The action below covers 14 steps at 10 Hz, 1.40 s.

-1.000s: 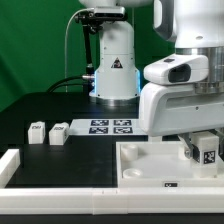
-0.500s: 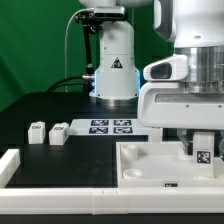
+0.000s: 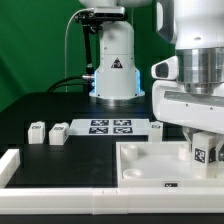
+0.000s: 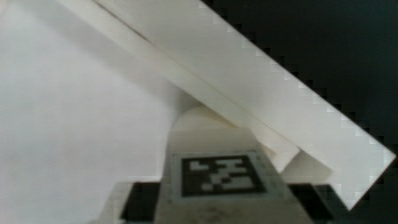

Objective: Assemble one leg

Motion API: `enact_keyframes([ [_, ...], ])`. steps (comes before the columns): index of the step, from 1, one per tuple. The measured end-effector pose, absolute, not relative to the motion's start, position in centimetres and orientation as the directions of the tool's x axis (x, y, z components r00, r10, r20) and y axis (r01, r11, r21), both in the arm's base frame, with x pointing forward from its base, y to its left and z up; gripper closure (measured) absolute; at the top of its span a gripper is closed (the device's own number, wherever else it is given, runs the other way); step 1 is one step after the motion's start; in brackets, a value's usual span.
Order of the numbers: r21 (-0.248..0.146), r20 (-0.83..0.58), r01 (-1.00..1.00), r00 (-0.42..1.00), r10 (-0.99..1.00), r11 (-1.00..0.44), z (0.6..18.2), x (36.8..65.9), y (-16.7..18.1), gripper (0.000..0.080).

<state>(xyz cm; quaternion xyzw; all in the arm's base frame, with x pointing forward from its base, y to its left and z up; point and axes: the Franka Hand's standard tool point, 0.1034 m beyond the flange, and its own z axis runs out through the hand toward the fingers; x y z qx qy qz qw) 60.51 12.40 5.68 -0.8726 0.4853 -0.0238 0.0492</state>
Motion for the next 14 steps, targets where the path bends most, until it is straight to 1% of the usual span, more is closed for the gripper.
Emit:
enact_keyframes([
  [1, -0.112, -0.022, -0.887, 0.454, -0.891, -0.449, 5.68, 60.51, 12.39, 0.0513],
  [2, -0.112, -0.019, -0.871, 0.483, -0.875, -0.479, 5.68, 60.51, 12.39, 0.0447],
  [3, -0.113, -0.014, -0.851, 0.518, -0.855, -0.513, 5.68, 60.51, 12.4, 0.0447],
  [4, -0.114, -0.016, -0.852, 0.516, -0.856, -0.512, 5.68, 60.5, 12.45, 0.0263],
  [5, -0.114, -0.012, -0.836, 0.541, -0.841, -0.536, 5.69, 60.51, 12.45, 0.0186],
  [6, -0.113, 0.005, -0.757, 0.647, -0.762, -0.644, 5.69, 60.52, 12.43, 0.0186],
  [7, -0.112, 0.02, -0.668, 0.739, -0.674, -0.736, 5.7, 60.52, 12.47, 0.0157],
  [8, -0.106, 0.036, -0.561, 0.823, -0.567, -0.821, 5.71, 60.53, 12.48, 0.0152],
  [10, -0.09, 0.063, -0.337, 0.937, -0.343, -0.937, 5.71, 60.53, 12.45, 0.0151],
  [12, -0.069, 0.08, -0.151, 0.984, -0.157, -0.986, 5.71, 60.53, 12.45, 0.0151],
  [14, -0.035, 0.094, 0.066, 0.994, 0.063, -0.997, 5.71, 60.56, 12.26, 0.0151],
])
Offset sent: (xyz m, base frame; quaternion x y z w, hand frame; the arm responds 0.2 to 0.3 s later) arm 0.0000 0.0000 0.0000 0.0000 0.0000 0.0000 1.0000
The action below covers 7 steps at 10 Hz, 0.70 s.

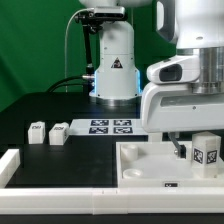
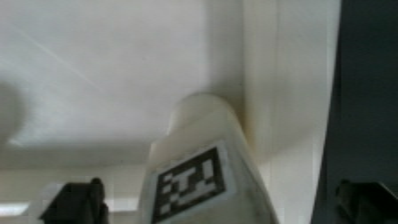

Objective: Assemble one leg

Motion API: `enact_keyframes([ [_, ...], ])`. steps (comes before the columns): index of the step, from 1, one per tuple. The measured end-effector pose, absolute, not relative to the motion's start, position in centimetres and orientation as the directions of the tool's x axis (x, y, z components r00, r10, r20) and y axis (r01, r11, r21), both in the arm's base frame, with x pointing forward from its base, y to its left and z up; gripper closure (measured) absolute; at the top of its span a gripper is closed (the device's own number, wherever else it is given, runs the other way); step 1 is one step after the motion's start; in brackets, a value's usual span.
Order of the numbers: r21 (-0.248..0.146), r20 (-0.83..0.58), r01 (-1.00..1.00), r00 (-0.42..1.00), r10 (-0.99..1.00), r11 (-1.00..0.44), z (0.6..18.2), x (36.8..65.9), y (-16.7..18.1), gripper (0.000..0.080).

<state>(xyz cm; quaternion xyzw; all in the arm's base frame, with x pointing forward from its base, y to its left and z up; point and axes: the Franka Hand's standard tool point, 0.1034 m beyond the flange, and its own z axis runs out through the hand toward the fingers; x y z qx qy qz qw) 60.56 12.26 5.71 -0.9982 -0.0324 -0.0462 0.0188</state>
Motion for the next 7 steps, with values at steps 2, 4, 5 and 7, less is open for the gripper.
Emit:
enact_keyframes([
  [2, -0.007, 0.097, 0.243, 0.966, 0.241, -0.97, 5.72, 60.64, 11.93, 0.0151],
  [4, 0.005, 0.097, 0.319, 0.943, 0.318, -0.948, 5.72, 60.67, 11.78, 0.0173],
  [5, 0.002, 0.097, 0.293, 0.951, 0.292, -0.956, 5.72, 60.67, 11.8, 0.0173],
  [7, 0.0, 0.097, 0.268, 0.959, 0.267, -0.963, 5.72, 60.67, 11.77, 0.0522],
])
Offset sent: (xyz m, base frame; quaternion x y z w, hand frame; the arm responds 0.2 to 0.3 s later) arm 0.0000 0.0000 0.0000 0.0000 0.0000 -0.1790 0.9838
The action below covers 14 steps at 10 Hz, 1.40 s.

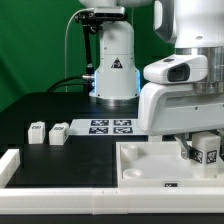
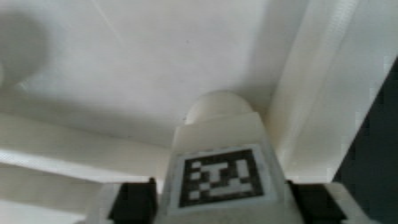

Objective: Assemble one leg

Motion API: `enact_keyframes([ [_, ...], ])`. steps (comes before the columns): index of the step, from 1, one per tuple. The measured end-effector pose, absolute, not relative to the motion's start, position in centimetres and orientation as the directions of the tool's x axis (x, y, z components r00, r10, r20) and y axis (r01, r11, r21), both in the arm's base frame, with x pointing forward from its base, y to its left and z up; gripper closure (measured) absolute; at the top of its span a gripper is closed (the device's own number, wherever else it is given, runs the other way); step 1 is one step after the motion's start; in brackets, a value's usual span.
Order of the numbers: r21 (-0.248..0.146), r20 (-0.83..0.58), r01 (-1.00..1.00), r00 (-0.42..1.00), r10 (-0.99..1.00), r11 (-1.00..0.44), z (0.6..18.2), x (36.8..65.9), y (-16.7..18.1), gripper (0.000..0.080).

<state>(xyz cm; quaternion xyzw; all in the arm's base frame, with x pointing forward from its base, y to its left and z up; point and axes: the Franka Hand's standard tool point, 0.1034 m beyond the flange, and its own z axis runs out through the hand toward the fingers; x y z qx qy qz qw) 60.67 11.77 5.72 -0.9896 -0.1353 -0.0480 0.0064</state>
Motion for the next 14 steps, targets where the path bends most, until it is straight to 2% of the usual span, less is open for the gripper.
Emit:
enact_keyframes([
  [1, -0.002, 0.096, 0.251, 0.963, 0.25, -0.968, 5.7, 60.7, 11.8, 0.0522],
  [4, -0.039, 0.095, -0.176, 0.979, -0.179, -0.984, 5.7, 60.5, 12.1, 0.0523],
  [6, -0.049, 0.087, -0.381, 0.919, -0.384, -0.923, 5.7, 60.5, 11.8, 0.0523],
  [8, -0.041, 0.084, -0.579, 0.81, -0.58, -0.814, 5.5, 60.2, 10.5, 0.0523],
  [11, -0.018, 0.104, -0.71, 0.699, -0.708, -0.704, 5.5, 59.8, 8.9, 0.0518],
  [14, -0.017, 0.106, -0.709, 0.7, -0.706, -0.705, 5.5, 59.8, 8.7, 0.0517],
])
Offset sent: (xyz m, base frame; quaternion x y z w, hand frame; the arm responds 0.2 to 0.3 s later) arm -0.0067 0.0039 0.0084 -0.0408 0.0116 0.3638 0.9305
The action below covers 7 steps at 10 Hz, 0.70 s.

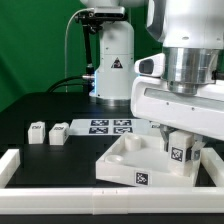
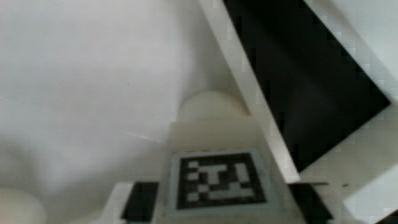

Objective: Assemble one leg

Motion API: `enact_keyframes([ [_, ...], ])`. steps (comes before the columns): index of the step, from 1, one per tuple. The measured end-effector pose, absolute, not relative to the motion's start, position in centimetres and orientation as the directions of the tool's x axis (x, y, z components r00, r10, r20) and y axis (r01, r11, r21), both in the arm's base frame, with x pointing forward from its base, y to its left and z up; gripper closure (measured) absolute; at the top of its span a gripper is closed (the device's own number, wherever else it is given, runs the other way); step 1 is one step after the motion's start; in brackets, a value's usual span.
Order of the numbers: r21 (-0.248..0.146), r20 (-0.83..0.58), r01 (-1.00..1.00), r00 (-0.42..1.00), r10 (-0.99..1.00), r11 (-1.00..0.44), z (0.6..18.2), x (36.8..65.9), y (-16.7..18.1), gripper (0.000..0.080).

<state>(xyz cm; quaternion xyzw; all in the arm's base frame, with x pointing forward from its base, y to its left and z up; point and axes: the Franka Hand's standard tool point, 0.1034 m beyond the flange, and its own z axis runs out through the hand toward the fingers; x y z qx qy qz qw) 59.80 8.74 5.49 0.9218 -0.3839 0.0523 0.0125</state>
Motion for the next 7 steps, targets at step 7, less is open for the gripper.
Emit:
enact_keyframes([
  [7, -0.017, 0.106, -0.709, 0.7, -0.706, -0.705, 5.49, 59.8, 8.74, 0.0152],
])
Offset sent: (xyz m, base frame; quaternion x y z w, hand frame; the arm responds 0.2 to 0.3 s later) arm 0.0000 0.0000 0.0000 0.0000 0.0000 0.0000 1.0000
